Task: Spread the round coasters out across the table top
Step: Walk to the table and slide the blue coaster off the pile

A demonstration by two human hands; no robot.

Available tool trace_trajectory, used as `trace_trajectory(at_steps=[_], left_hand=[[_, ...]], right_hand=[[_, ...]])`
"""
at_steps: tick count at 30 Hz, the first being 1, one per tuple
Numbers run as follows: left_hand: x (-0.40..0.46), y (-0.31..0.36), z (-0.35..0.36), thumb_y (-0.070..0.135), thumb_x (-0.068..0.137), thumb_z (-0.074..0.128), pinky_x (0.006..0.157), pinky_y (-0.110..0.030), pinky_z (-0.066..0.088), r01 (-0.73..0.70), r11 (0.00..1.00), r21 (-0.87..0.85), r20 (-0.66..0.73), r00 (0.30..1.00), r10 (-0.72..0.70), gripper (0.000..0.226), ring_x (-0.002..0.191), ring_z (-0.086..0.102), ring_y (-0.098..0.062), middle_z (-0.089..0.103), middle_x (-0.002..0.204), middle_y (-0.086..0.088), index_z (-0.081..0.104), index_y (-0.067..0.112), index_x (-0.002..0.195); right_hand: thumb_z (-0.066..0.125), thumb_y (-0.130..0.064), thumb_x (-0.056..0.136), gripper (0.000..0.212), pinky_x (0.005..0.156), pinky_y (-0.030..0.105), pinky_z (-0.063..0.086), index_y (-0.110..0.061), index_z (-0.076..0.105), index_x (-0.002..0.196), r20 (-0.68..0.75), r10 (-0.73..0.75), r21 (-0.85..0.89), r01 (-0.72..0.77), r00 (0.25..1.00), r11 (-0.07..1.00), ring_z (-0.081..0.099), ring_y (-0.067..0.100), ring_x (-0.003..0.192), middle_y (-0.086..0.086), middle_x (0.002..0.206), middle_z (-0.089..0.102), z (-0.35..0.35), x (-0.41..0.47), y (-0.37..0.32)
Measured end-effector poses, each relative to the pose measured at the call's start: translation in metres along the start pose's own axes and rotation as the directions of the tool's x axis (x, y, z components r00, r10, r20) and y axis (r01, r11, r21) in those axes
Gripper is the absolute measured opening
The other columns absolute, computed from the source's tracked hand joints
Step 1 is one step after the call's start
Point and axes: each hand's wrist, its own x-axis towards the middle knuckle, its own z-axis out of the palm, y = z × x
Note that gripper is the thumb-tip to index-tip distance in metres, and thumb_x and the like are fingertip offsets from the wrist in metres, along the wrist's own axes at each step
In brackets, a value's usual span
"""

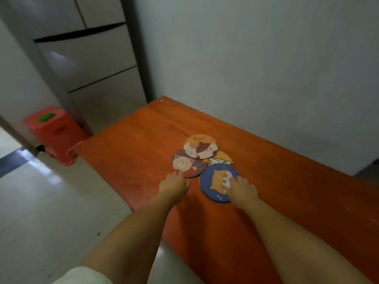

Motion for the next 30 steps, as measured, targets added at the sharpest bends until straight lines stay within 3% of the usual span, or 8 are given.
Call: trace_trajectory(at_steps=[4, 8, 13, 16, 20, 22, 25, 30], left_hand=[[0.042, 0.024, 0.022, 0.029, 0.099, 0.040, 0.107, -0.049, 0.040, -0.090, 0.996, -0.013, 0.166, 0.982, 0.091, 0.048, 0.134, 0.039, -0.036, 0.040, 0.147, -0.017, 0.038, 0.007, 0.141], [0.075, 0.042, 0.039, 0.020, 0.100, 0.042, 0.108, -0.047, 0.041, -0.121, 0.991, -0.061, 0.255, 0.958, 0.133, 0.045, 0.133, 0.042, -0.036, 0.036, 0.150, -0.018, 0.038, 0.004, 0.141], [0.107, 0.050, 0.046, 0.009, 0.098, 0.042, 0.093, -0.044, 0.050, 0.022, 0.965, -0.262, 0.234, 0.971, 0.042, 0.042, 0.102, 0.056, -0.036, 0.055, 0.131, -0.024, 0.040, -0.003, 0.139], [0.115, 0.049, 0.047, 0.004, 0.096, 0.043, 0.082, -0.043, 0.048, 0.042, 0.933, -0.357, 0.208, 0.978, 0.035, 0.044, 0.098, 0.057, -0.037, 0.057, 0.126, -0.025, 0.038, -0.001, 0.140], [0.116, 0.044, 0.048, -0.002, 0.094, 0.044, 0.072, -0.037, 0.040, 0.115, 0.906, -0.407, 0.204, 0.978, -0.033, 0.034, 0.088, 0.052, -0.038, 0.055, 0.112, -0.029, 0.041, -0.005, 0.128], [0.117, 0.044, 0.046, -0.002, 0.093, 0.046, 0.071, -0.037, 0.039, 0.126, 0.898, -0.421, 0.198, 0.979, -0.045, 0.030, 0.095, 0.055, -0.041, 0.055, 0.111, -0.029, 0.044, -0.006, 0.123], [0.115, 0.046, 0.044, 0.000, 0.094, 0.048, 0.072, -0.037, 0.040, 0.130, 0.888, -0.441, 0.188, 0.981, -0.050, 0.029, 0.105, 0.058, -0.042, 0.058, 0.119, -0.029, 0.047, -0.006, 0.122], [0.105, 0.047, 0.047, 0.004, 0.093, 0.052, 0.078, -0.042, 0.048, 0.112, 0.883, -0.457, 0.198, 0.980, -0.023, 0.032, 0.093, 0.060, -0.037, 0.060, 0.106, -0.025, 0.051, -0.010, 0.122]], right_hand=[[0.040, -0.032, 0.100, 0.043, 0.101, 0.043, 0.044, -0.010, 0.039, 0.137, 0.071, 0.162, 0.167, -0.172, 0.984, 0.971, 0.042, 0.031, 0.128, 0.013, 0.141, 0.041, 0.012, 0.017, 0.019], [0.045, -0.028, 0.098, 0.039, 0.100, 0.042, 0.045, -0.009, 0.046, 0.133, 0.117, 0.326, 0.356, -0.346, 0.938, 0.868, 0.049, 0.031, 0.124, 0.014, 0.139, 0.045, 0.021, 0.034, 0.027], [0.051, -0.028, 0.096, 0.042, 0.097, 0.043, 0.046, -0.007, 0.047, 0.133, 0.139, 0.452, 0.505, -0.455, 0.881, 0.733, 0.051, 0.033, 0.122, 0.015, 0.140, 0.044, 0.027, 0.057, 0.023], [0.055, -0.026, 0.094, 0.038, 0.093, 0.043, 0.049, -0.008, 0.050, 0.128, 0.133, 0.509, 0.568, -0.486, 0.851, 0.664, 0.054, 0.033, 0.116, 0.015, 0.135, 0.049, 0.027, 0.067, 0.019], [0.057, -0.019, 0.093, 0.014, 0.079, 0.038, 0.048, -0.010, 0.053, 0.103, 0.092, 0.542, 0.609, -0.478, 0.835, 0.632, 0.058, 0.031, 0.105, 0.015, 0.120, 0.058, 0.030, 0.071, 0.021], [0.056, -0.017, 0.092, 0.010, 0.072, 0.034, 0.042, -0.015, 0.047, 0.090, 0.061, 0.531, 0.603, -0.455, 0.845, 0.656, 0.056, 0.027, 0.094, 0.012, 0.114, 0.058, 0.028, 0.071, 0.021], [0.055, -0.016, 0.092, 0.013, 0.066, 0.032, 0.039, -0.018, 0.044, 0.086, -0.005, 0.493, 0.592, -0.395, 0.870, 0.703, 0.050, 0.022, 0.081, 0.008, 0.103, 0.057, 0.026, 0.066, 0.021], [0.053, -0.018, 0.093, 0.012, 0.061, 0.032, 0.039, -0.020, 0.043, 0.087, -0.019, 0.368, 0.659, -0.266, 0.930, 0.704, 0.049, 0.021, 0.072, 0.000, 0.078, 0.052, 0.023, 0.051, 0.031]])
